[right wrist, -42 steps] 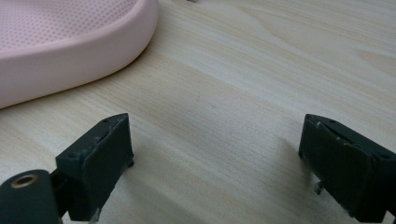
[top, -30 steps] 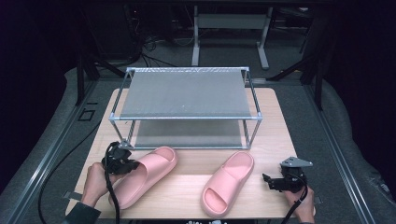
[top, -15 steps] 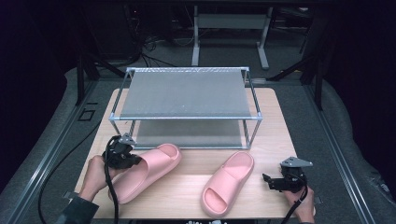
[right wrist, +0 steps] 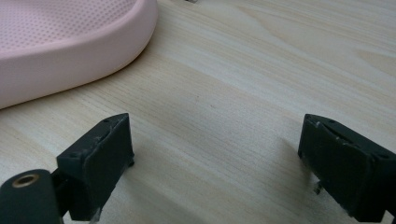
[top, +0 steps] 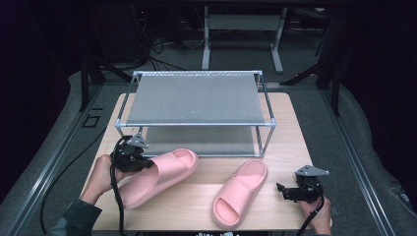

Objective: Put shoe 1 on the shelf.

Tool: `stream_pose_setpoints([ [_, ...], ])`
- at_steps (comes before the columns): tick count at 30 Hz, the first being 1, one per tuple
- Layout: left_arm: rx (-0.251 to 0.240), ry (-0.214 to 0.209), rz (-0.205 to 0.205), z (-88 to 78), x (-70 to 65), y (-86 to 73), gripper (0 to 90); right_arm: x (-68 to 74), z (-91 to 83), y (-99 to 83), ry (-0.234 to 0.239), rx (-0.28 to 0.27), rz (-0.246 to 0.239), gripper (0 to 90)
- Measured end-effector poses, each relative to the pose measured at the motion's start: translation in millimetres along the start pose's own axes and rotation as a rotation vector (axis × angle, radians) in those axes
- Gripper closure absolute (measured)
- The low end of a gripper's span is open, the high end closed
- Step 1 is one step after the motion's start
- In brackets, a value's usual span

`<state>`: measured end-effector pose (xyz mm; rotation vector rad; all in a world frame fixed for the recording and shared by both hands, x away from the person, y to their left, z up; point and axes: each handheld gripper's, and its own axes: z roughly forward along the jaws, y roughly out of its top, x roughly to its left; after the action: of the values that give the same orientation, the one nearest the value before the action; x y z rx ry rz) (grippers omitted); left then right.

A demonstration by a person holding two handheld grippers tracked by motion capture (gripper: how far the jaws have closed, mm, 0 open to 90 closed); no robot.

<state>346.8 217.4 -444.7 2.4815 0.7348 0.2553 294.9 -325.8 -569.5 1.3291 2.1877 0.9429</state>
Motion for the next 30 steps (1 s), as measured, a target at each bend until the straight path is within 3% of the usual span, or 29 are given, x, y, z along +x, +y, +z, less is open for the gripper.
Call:
stream_pose_setpoints([
  [1,-0.003,-0.015,0.036,-0.2,0.8,4.6,83.2,0.0,0.0,0.0,0.000,0.000,0.000,9.8],
  [4,-0.005,-0.019,0.054,-0.6,2.7,8.7,83.2,0.0,0.0,0.0,0.000,0.000,0.000,9.8],
  [5,-0.007,-0.019,0.089,-1.6,5.0,13.3,83.2,0.0,0.0,0.0,0.000,0.000,0.000,9.8],
  [7,-0.007,-0.018,0.100,-2.0,5.8,15.0,83.2,0.0,0.0,0.0,0.000,0.000,0.000,9.8],
  [13,-0.001,-0.013,0.192,-3.2,12.0,32.5,83.2,0.0,0.0,0.0,0.001,0.000,0.000,9.8],
  [30,-0.030,0.001,0.306,-13.1,15.1,64.3,83.3,0.0,0.0,0.0,0.000,0.000,0.000,9.8],
])
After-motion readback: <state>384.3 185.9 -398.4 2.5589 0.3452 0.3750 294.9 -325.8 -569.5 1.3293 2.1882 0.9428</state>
